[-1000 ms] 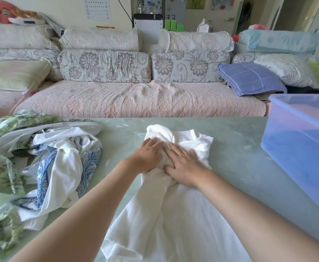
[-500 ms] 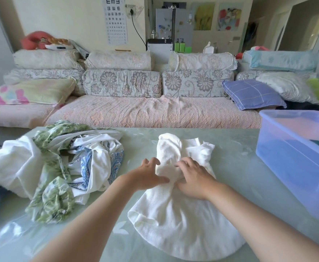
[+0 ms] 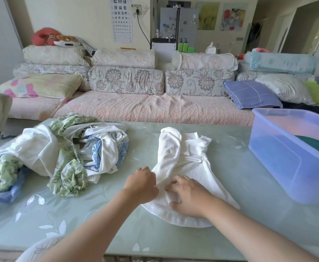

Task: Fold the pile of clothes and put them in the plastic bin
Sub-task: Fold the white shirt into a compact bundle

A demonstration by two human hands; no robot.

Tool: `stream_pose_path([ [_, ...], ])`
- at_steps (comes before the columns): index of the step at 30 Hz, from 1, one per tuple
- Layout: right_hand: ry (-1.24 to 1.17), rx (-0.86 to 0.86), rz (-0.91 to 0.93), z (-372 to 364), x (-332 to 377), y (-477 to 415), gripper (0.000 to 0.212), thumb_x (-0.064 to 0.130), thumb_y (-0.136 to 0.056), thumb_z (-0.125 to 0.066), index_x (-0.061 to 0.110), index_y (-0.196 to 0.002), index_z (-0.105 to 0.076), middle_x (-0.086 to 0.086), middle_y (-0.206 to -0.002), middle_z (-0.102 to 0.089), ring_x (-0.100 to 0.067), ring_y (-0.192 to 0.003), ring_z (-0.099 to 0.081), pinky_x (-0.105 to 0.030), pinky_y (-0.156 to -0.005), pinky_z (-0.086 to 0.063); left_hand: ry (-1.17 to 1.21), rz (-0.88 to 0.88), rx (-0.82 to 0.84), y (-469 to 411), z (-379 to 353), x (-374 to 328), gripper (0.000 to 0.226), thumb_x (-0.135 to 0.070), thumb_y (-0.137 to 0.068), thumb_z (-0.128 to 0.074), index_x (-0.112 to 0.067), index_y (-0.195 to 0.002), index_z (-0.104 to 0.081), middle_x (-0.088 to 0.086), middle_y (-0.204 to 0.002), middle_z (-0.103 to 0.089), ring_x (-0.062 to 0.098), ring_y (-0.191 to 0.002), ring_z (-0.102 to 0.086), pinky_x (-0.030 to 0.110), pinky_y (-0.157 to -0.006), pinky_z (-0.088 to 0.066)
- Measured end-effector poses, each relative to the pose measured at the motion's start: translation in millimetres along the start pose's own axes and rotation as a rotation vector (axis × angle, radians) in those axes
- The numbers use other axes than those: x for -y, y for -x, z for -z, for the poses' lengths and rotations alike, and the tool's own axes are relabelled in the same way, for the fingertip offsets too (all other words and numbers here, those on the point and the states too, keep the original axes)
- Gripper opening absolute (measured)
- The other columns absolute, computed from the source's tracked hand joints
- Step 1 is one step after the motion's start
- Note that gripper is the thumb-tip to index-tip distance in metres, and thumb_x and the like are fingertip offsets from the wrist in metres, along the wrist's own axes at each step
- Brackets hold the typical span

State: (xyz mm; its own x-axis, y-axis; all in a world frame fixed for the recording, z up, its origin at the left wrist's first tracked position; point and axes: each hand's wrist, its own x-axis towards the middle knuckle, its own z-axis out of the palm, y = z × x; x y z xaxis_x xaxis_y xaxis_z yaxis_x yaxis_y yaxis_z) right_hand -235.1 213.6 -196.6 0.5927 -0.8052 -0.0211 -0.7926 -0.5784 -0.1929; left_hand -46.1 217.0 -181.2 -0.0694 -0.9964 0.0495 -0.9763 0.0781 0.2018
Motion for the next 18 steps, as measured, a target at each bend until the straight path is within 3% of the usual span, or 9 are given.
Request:
stream_pose_path([
  [2,0.068,0.038,0.021,-1.5,4.8,5.8,0.056,0.048,-0.094,-0.048,0.033,-0.147,-0.039,0.008,-0.149,-0.033,-0.019,-0.137,-0.03,-0.037,-0.113,-0.026,0.282,0.113,-0.085,0.8,11.8,-2.7,0.012,-0.027,-0.084,-0.053,-0.018,-0.081,-0.059,-0.002,-0.081,-0.055,0.021,-0.08,-0.056,0.029,-0.062,-0.041],
  [4,0.112,0.115,0.021,-2.1,8.8,5.7,0.055,0.051,-0.096,-0.044,0.033,-0.147,-0.035,0.009,-0.154,-0.032,-0.023,-0.136,-0.031,-0.042,-0.111,-0.03,0.579,0.12,-0.135,1.6,25.1,-4.6,0.014,-0.023,-0.088,-0.051,-0.017,-0.076,-0.057,-0.003,-0.07,-0.057,0.018,-0.069,-0.053,0.027,-0.057,-0.037],
  [6,0.024,0.186,-0.018,0.2,8.4,0.5,0.042,0.044,-0.096,-0.044,0.03,-0.135,-0.048,0.007,-0.142,-0.048,-0.025,-0.127,-0.045,-0.041,-0.103,-0.04,0.799,0.017,-0.089,6.2,33.5,-8.6,0.015,-0.021,-0.09,-0.053,-0.019,-0.077,-0.058,-0.006,-0.07,-0.057,0.015,-0.069,-0.051,0.026,-0.058,-0.038],
  [9,-0.607,-0.06,-0.372,16.7,-1.3,-8.1,0.022,0.019,-0.094,-0.048,0.026,-0.102,-0.068,0.003,-0.105,-0.071,-0.019,-0.089,-0.066,-0.028,-0.076,-0.054,0.71,-0.167,0.14,14.8,24.6,-17.3,0.005,-0.03,-0.089,-0.06,-0.027,-0.085,-0.06,-0.013,-0.076,-0.056,0.01,-0.072,-0.052,0.02,-0.065,-0.041],
  [11,-0.857,-0.2,-0.531,31.7,-9.9,-5.8,0.022,0.016,-0.097,-0.041,0.023,-0.103,-0.062,-0.004,-0.095,-0.072,-0.02,-0.067,-0.065,-0.025,-0.053,-0.046,0.528,-0.266,0.333,17.5,8.2,-22.4,0.01,-0.029,-0.089,-0.064,-0.028,-0.099,-0.064,-0.015,-0.087,-0.06,0.008,-0.083,-0.059,0.019,-0.079,-0.048],
  [12,-0.93,-0.214,-0.564,36.1,-14.1,-3.2,0.02,0.021,-0.099,-0.04,0.022,-0.108,-0.058,-0.007,-0.095,-0.071,-0.021,-0.062,-0.063,-0.024,-0.049,-0.042,0.451,-0.314,0.404,17.6,1.0,-24.4,0.015,-0.03,-0.089,-0.065,-0.031,-0.104,-0.067,-0.015,-0.093,-0.062,0.008,-0.09,-0.061,0.021,-0.087,-0.049],
  [14,-0.985,-0.149,-0.577,40.1,-15.0,0.9,0.024,0.036,-0.101,-0.042,0.021,-0.118,-0.052,-0.011,-0.1,-0.071,-0.023,-0.06,-0.062,-0.024,-0.048,-0.036,0.385,-0.359,0.471,18.8,-4.8,-28.8,0.022,-0.033,-0.089,-0.064,-0.039,-0.109,-0.069,-0.017,-0.101,-0.06,0.003,-0.098,-0.059,0.022,-0.096,-0.046],
  [16,-0.863,-0.077,-0.587,32.7,-13.7,-0.4,0.036,0.047,-0.097,-0.048,0.026,-0.127,-0.047,-0.007,-0.106,-0.07,-0.021,-0.066,-0.064,-0.025,-0.053,-0.041,0.461,-0.339,0.441,18.0,-1.3,-32.1,0.026,-0.023,-0.09,-0.061,-0.039,-0.106,-0.072,-0.021,-0.097,-0.062,-0.005,-0.091,-0.058,0.013,-0.091,-0.044],
  [18,-0.631,-0.061,-0.573,18.4,-13.7,-3.4,0.054,0.05,-0.09,-0.057,0.03,-0.138,-0.042,-0.003,-0.118,-0.066,-0.02,-0.087,-0.065,-0.029,-0.071,-0.048,0.501,-0.297,0.319,14.4,4.1,-29.6,0.036,-0.006,-0.086,-0.054,-0.035,-0.095,-0.074,-0.023,-0.089,-0.062,-0.005,-0.085,-0.059,0.009,-0.082,-0.044],
])
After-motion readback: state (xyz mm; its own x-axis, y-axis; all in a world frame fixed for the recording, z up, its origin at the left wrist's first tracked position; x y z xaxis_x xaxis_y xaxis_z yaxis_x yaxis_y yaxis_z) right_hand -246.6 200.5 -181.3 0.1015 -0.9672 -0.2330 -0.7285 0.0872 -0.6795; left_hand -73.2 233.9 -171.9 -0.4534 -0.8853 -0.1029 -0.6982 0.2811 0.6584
